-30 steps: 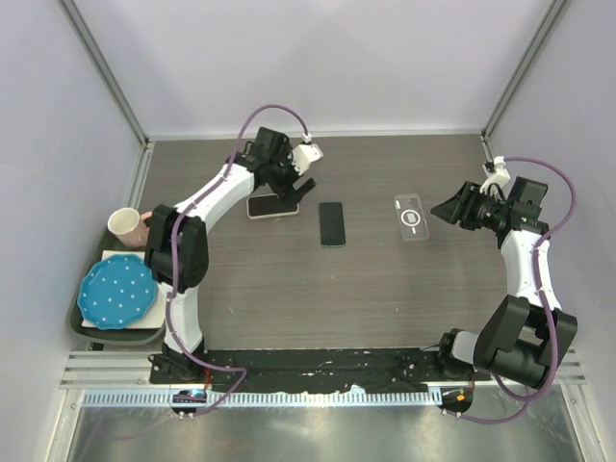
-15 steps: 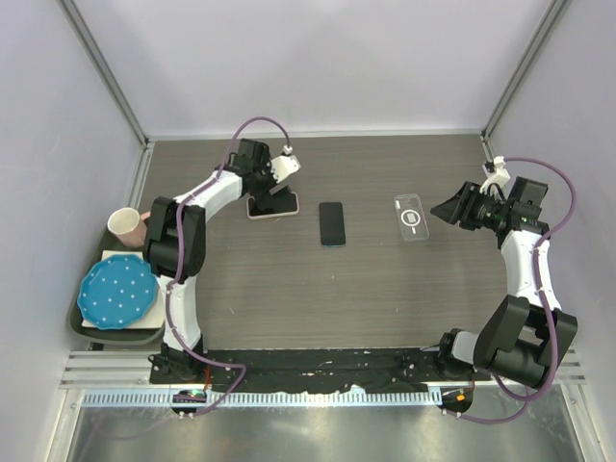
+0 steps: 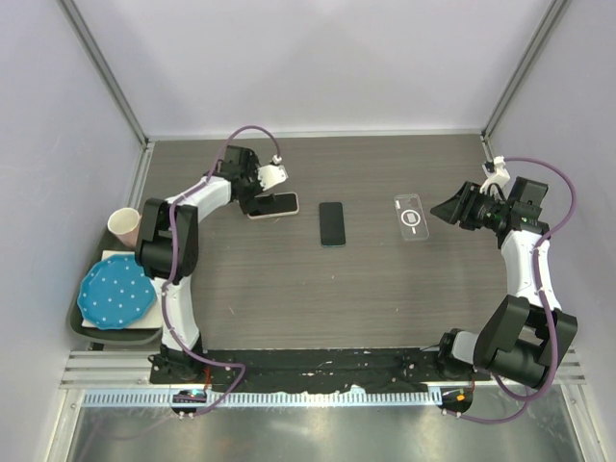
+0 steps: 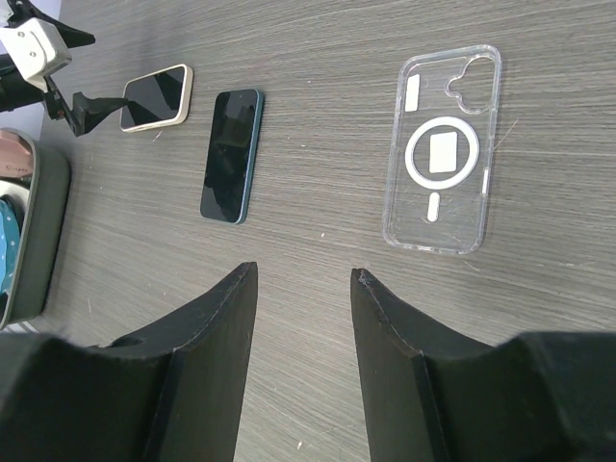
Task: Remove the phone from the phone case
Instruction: Adjust the phone at the center of the board, then pick up the phone at the center of the board.
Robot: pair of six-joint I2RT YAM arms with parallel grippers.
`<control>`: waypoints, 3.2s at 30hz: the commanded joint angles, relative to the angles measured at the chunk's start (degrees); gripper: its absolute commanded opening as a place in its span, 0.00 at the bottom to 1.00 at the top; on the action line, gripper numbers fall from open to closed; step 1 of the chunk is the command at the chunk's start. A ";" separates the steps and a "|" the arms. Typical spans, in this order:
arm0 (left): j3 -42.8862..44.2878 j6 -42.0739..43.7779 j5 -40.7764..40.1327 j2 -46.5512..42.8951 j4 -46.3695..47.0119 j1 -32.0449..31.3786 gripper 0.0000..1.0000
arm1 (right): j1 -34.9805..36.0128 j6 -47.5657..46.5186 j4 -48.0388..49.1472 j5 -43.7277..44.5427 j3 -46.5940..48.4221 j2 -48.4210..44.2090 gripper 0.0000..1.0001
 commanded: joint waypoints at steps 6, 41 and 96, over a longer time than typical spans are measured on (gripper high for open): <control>-5.95 7.12 0.69 -0.27 -5.73 -0.13 1.00 | -0.27 -0.13 1.45 -0.44 0.75 -1.19 0.49; 15.05 5.54 15.91 8.33 -22.09 -3.12 1.00 | -0.70 -0.22 1.01 -0.62 0.84 -1.46 0.49; 29.90 3.51 24.60 16.68 -34.72 0.13 0.89 | -0.97 -0.39 1.01 -1.50 0.75 -0.84 0.49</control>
